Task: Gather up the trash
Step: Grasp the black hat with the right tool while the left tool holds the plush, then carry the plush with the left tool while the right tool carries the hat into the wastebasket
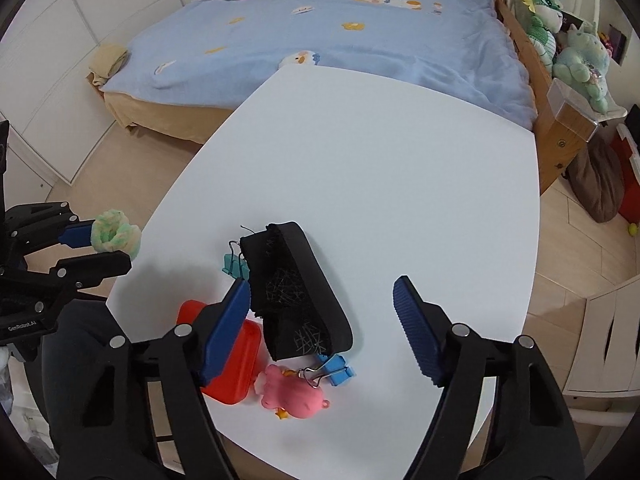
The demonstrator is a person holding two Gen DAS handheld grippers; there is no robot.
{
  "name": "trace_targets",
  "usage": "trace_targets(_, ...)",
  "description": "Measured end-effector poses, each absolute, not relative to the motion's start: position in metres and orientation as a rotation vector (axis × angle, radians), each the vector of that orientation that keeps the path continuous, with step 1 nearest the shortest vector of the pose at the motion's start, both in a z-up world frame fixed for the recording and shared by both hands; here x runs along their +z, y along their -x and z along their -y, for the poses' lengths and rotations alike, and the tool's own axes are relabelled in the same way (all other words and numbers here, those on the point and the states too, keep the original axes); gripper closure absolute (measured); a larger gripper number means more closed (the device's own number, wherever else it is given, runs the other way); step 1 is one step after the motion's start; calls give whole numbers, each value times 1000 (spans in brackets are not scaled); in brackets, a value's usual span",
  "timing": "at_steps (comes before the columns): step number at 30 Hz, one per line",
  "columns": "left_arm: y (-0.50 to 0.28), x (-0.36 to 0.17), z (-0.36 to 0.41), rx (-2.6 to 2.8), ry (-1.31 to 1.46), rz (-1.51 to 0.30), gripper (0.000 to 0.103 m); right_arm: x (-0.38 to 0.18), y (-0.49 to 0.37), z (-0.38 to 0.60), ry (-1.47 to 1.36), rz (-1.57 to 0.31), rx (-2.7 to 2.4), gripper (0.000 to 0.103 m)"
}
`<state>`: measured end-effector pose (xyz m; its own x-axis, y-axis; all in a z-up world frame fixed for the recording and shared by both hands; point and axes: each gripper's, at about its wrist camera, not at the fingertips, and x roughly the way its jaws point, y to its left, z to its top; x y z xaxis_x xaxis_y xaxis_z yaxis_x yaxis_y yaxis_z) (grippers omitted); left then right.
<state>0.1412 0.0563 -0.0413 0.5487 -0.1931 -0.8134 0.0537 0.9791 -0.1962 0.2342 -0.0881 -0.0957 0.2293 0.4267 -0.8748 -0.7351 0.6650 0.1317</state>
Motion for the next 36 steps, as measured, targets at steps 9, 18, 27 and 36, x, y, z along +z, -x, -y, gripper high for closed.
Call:
trace_targets(9,-139,-42,-57,-147,161,-980,74,-101,-235,84,333,-1081,826,96)
trace_targets(18,-136,-39,-54,-148,156,-970,74,-86,-227,99,286,-1025,788,100)
trace_targets(27,-121,-30,-46,-158,140,-951,74,-59,-199,128,244,-966,768,100)
trace_targets(36,-90,-16,-28,-168,104,-921,74,-42,-145,161,224,-914,761,100)
